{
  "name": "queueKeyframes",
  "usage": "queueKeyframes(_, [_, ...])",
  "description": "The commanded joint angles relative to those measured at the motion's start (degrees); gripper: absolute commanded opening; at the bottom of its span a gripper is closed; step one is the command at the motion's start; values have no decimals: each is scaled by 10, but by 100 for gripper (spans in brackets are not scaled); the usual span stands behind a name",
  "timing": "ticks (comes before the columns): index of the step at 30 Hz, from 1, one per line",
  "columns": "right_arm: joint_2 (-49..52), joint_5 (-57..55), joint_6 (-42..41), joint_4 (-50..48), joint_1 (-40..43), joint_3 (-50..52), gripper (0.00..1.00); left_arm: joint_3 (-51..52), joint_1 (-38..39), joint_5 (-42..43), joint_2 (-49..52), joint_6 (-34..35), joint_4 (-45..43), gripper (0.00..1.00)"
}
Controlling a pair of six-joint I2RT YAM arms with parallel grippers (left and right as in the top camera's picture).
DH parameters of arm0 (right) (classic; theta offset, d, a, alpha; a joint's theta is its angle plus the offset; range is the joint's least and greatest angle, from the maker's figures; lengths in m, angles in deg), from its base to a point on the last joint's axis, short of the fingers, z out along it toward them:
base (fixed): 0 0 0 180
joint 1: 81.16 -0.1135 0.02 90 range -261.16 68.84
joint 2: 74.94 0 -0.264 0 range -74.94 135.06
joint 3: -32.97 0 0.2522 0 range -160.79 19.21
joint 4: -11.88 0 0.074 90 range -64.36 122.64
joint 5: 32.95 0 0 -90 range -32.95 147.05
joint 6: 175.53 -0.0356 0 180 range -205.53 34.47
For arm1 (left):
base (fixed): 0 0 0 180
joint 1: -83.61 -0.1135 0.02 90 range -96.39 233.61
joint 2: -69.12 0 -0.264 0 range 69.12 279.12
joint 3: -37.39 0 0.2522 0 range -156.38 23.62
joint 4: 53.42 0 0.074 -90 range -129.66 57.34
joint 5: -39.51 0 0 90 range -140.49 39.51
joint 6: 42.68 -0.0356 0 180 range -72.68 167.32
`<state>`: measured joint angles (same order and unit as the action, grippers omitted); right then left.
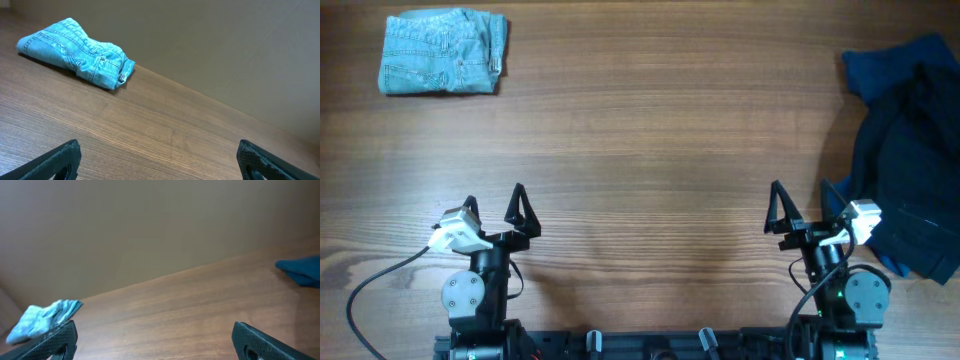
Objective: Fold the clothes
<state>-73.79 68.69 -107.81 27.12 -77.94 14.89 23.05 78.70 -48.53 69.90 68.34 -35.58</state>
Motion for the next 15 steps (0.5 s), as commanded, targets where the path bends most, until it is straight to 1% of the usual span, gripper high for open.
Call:
queueKeyframes(1, [-10, -33, -17, -15, 3, 19, 100, 3, -3, -5, -6, -11, 3, 100])
queueKeyframes(5, [-10, -32, -19, -43, 3, 41, 100, 3, -3, -5, -6, -11, 3, 100])
queueKeyframes(10, [-10, -33, -14, -38, 3, 40, 100, 3, -3, -5, -6, -11, 3, 100])
queueKeyframes(15, [-10, -17, 46, -23, 3, 40, 100, 3, -3, -5, -6, -11, 3, 100])
